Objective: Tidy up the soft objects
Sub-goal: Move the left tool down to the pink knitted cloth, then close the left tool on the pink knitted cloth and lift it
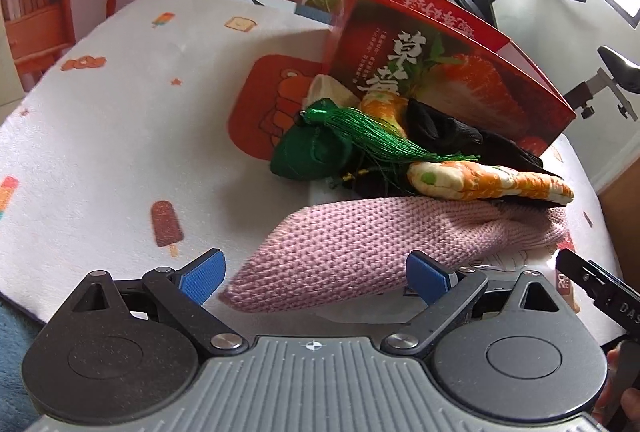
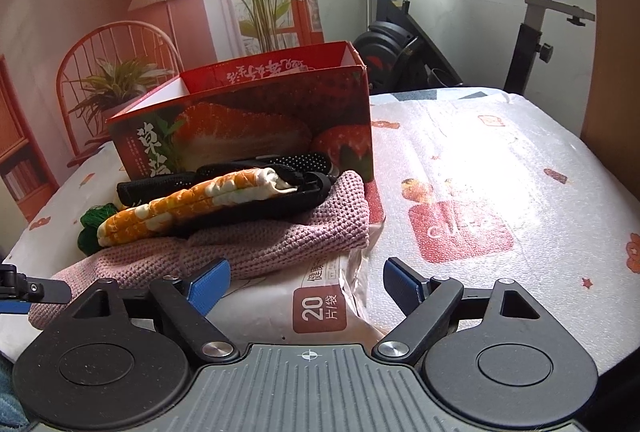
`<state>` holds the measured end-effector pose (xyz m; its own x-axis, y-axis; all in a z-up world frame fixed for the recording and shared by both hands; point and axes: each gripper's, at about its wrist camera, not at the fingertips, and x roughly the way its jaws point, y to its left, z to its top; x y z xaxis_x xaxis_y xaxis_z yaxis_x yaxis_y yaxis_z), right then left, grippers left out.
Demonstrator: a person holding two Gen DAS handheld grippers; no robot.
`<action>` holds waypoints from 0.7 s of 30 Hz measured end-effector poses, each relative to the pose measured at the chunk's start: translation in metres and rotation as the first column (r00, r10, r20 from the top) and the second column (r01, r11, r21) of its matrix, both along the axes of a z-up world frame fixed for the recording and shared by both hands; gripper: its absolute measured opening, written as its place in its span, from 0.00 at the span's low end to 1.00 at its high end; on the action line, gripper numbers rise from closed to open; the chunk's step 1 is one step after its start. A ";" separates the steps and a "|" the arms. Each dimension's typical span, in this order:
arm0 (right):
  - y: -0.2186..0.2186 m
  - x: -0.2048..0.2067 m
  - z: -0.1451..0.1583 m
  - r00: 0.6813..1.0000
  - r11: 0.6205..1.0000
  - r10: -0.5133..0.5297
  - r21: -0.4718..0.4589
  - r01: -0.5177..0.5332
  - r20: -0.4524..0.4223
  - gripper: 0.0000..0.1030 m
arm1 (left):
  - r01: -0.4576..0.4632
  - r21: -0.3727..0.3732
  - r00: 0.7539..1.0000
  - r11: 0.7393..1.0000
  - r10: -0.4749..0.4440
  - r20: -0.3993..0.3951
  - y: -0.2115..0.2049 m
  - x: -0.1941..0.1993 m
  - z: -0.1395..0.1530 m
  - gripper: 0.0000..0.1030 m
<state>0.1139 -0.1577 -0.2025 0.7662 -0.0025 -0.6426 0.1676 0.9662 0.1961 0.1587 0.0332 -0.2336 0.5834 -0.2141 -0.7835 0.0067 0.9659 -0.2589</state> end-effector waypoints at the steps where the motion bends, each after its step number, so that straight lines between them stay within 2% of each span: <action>1: -0.001 0.002 0.000 1.000 1.000 0.000 0.001 0.000 -0.004 0.80 | 0.005 0.000 1.000 1.000 -0.005 -0.003 -0.002 0.002 0.000 0.95; 3: -0.004 0.006 0.001 1.000 1.000 0.000 0.001 0.000 -0.005 0.80 | 0.020 0.011 1.000 1.000 -0.020 -0.005 -0.007 0.005 -0.001 0.93; 5: -0.007 0.010 0.004 1.000 1.000 0.003 -0.003 -0.003 -0.004 0.80 | 0.027 0.038 0.999 0.999 -0.026 -0.036 -0.012 0.009 -0.001 0.86; 7: -0.011 0.014 0.008 1.000 1.000 0.008 -0.006 -0.008 0.009 0.80 | 0.034 0.056 0.998 0.998 -0.030 -0.063 -0.016 0.016 -0.003 0.62; 8: -0.013 0.016 0.009 1.000 1.000 0.009 -0.003 -0.009 0.012 0.80 | 0.037 0.072 0.997 0.997 -0.032 -0.072 -0.018 0.019 -0.005 0.56; 10: -0.018 0.022 0.011 1.000 1.000 0.018 0.002 -0.018 0.016 0.80 | 0.050 0.104 0.996 0.993 -0.042 -0.085 -0.023 0.024 -0.006 0.34; 14: -0.021 0.035 0.010 0.999 0.999 0.048 -0.004 -0.048 0.016 0.79 | 0.066 0.154 0.996 0.986 -0.055 -0.077 -0.029 0.030 -0.004 0.25; 17: -0.023 0.046 0.006 0.997 0.997 0.076 0.000 -0.076 0.011 0.78 | 0.067 0.181 0.996 0.981 -0.055 -0.071 -0.029 0.033 -0.003 0.25; 21: -0.024 0.060 -0.002 0.995 0.995 0.101 0.018 -0.101 -0.007 0.76 | 0.048 0.175 0.996 0.983 -0.032 -0.089 -0.022 0.036 -0.006 0.25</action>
